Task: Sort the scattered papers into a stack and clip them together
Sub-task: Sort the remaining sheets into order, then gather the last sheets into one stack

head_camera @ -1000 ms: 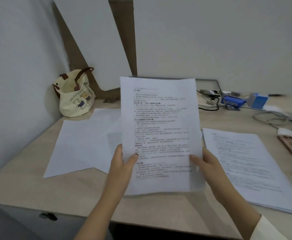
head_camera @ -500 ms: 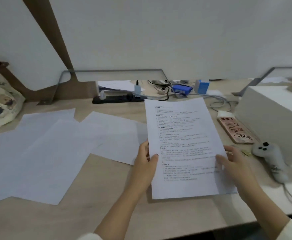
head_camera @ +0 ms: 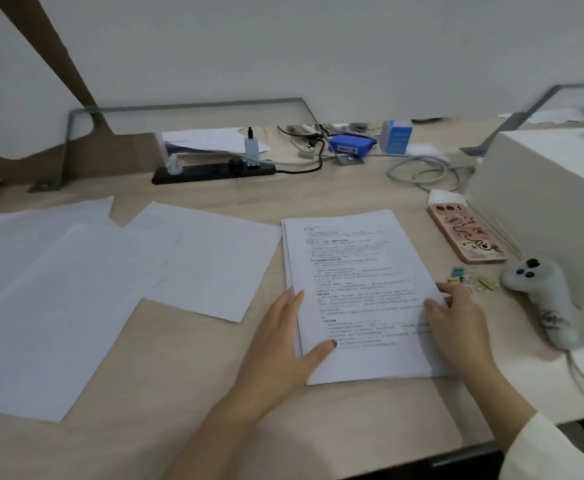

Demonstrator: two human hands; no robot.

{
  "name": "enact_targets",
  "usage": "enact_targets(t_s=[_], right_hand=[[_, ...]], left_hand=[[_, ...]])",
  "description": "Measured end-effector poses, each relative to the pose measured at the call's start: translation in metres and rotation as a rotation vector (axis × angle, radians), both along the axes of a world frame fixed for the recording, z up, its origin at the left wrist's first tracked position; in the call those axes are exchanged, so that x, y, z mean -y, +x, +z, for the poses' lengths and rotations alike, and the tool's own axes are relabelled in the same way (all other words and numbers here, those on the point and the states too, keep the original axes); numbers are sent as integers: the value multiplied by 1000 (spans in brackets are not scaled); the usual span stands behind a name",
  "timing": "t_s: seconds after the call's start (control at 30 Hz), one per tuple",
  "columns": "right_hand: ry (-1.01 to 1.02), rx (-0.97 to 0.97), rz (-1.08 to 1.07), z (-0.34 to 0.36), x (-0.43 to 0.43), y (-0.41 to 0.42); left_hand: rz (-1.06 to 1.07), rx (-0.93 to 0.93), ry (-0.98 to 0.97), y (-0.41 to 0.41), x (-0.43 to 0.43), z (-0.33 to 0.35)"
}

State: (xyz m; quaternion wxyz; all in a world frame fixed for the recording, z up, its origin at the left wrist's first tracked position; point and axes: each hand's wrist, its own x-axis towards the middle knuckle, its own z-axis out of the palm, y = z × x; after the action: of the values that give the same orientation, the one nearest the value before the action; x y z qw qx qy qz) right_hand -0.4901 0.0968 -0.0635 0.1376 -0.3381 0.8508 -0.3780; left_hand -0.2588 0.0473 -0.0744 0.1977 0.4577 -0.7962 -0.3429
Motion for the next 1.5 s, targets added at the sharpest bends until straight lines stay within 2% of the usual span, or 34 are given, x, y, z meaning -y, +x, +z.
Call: enact_targets(t_s=[0.17,0.27,0.47,0.83,1.0,1.17,1.3,1.4,1.5], right_hand=[[94,-173,-14,-6,6,9],[150,-172,-3,-2,4,9],[110,-65,97,4,-1,9],[255,-308,216,0,-15,25],[202,-244,196,10,-12,31],[65,-276,299,21,7,68],[12,-275,477,26,35,116],[40,-272,629,26,57,157],[66,-280,760,21,75,194]], left_hand=[[-27,134,-21,8,-13,-3],[-32,185,-72,10,-16,-4],[-66,167,-108,13,-15,-7],[-70,192,-236,14,-17,-4],[-81,154,-213,24,-18,-2],[63,78,-249,64,-15,3],[304,98,-311,117,-2,8],[517,219,-254,164,7,9],[648,384,-112,202,11,9]])
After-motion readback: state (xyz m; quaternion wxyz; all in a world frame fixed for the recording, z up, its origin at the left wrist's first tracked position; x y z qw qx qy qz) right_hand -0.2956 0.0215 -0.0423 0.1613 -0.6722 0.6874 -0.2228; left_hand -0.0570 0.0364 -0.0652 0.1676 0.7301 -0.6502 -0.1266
